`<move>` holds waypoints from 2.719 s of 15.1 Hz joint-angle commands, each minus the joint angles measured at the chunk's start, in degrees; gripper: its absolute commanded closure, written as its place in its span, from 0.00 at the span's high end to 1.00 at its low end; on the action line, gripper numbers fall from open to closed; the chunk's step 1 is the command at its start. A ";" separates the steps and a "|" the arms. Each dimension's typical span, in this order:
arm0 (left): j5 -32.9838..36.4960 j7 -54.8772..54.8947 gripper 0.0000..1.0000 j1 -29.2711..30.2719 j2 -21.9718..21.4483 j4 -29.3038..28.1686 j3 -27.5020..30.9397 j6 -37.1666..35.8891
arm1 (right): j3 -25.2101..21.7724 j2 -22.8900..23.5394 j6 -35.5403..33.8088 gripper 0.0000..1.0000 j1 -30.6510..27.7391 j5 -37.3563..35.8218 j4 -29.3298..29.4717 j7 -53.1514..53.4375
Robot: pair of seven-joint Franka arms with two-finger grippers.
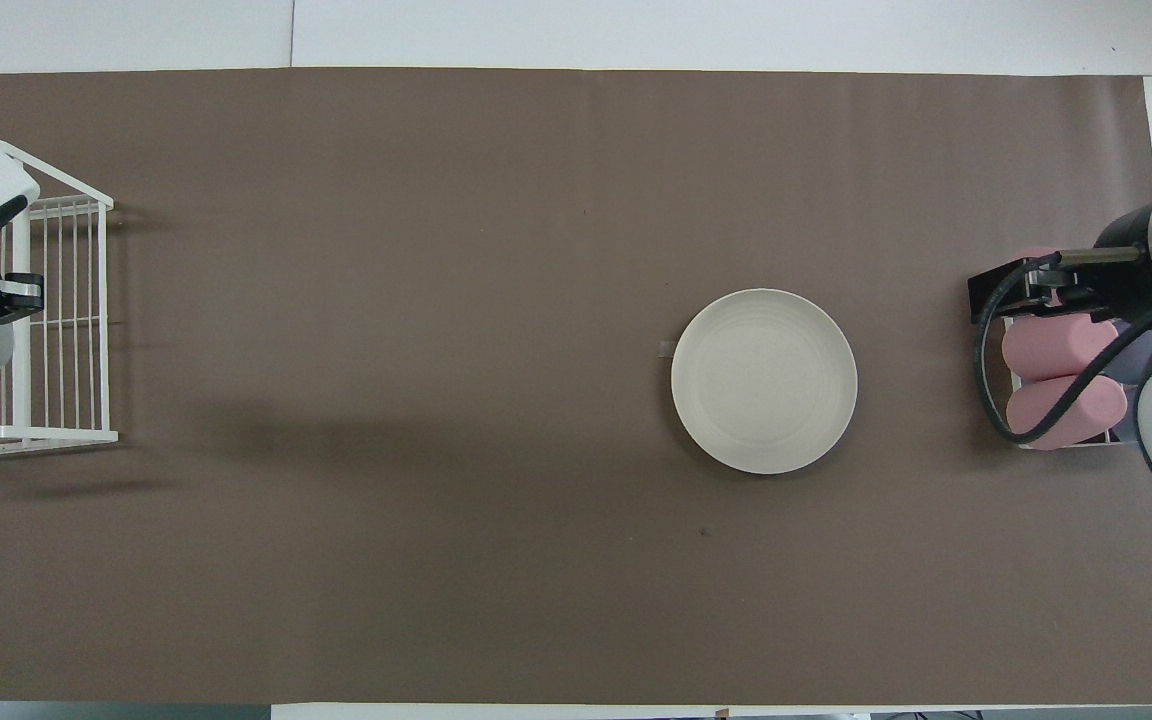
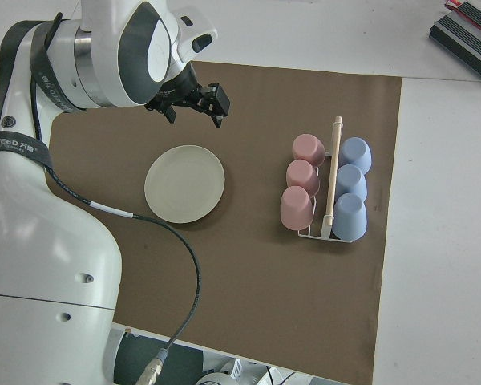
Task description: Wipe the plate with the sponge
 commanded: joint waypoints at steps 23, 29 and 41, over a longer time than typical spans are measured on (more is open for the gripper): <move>21.01 -17.91 0.05 1.85 11.48 -5.70 -0.36 14.04 | -7.37 -2.45 4.08 1.00 -0.48 0.19 -6.10 -6.99; 18.28 -20.01 0.62 1.85 11.48 -5.88 -0.36 16.15 | -7.37 -2.54 3.99 1.00 -0.83 0.28 -6.01 -6.99; -2.52 -19.32 1.00 1.93 9.55 0.27 -0.28 15.19 | -7.28 -2.54 3.99 1.00 -0.21 0.19 -6.01 -6.63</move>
